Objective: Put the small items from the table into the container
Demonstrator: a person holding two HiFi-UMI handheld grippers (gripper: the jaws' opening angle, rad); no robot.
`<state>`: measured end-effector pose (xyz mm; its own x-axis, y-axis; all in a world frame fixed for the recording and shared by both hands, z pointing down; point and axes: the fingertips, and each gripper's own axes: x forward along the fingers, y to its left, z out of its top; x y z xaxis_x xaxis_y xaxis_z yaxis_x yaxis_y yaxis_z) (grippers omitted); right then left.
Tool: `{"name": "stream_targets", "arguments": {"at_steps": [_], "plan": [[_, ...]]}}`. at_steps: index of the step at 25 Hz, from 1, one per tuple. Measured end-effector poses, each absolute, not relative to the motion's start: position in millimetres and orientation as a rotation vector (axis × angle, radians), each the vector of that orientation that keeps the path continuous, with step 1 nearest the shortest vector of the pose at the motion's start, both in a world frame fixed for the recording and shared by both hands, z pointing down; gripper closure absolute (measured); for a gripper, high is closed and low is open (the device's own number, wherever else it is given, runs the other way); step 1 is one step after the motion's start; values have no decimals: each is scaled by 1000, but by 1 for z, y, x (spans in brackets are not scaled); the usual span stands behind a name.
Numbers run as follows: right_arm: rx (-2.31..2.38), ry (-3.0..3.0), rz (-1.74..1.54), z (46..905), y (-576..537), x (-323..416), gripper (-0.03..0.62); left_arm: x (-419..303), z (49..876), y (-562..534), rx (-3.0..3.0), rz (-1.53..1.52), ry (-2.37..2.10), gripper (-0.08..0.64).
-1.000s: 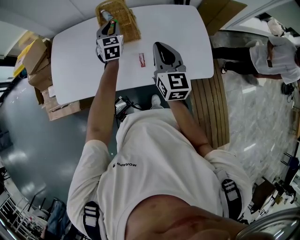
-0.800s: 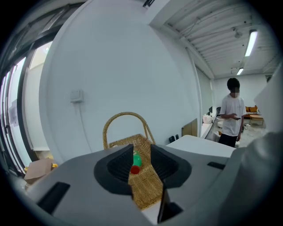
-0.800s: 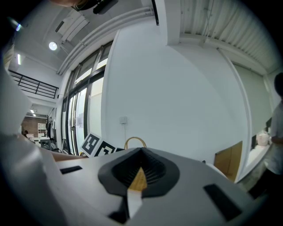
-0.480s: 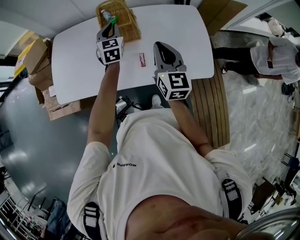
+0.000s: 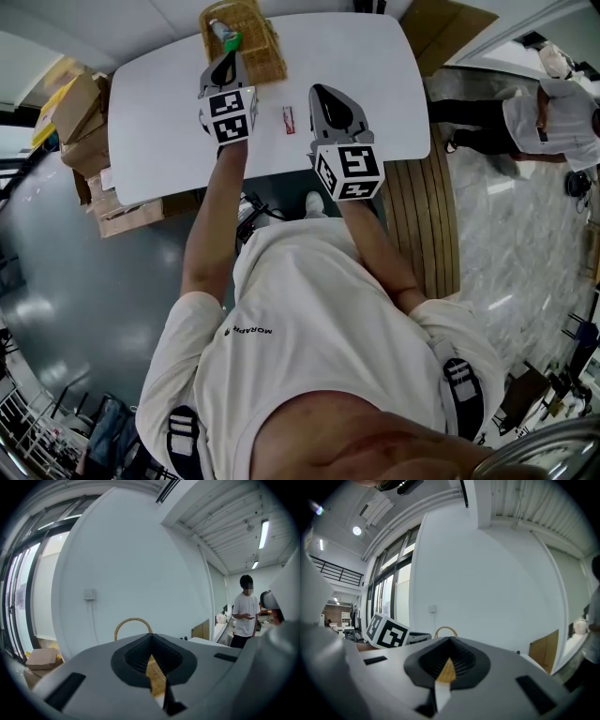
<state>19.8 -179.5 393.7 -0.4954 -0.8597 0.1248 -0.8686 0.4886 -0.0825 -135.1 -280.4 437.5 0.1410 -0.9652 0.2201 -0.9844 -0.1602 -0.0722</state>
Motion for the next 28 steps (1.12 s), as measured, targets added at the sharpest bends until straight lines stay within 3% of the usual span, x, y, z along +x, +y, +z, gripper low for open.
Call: {"name": "stream_targets", "arguments": {"at_steps": [28], "plan": [[1537, -2657, 213, 395, -171, 21, 580, -106, 418, -188, 2322, 143, -1972, 557]]}}
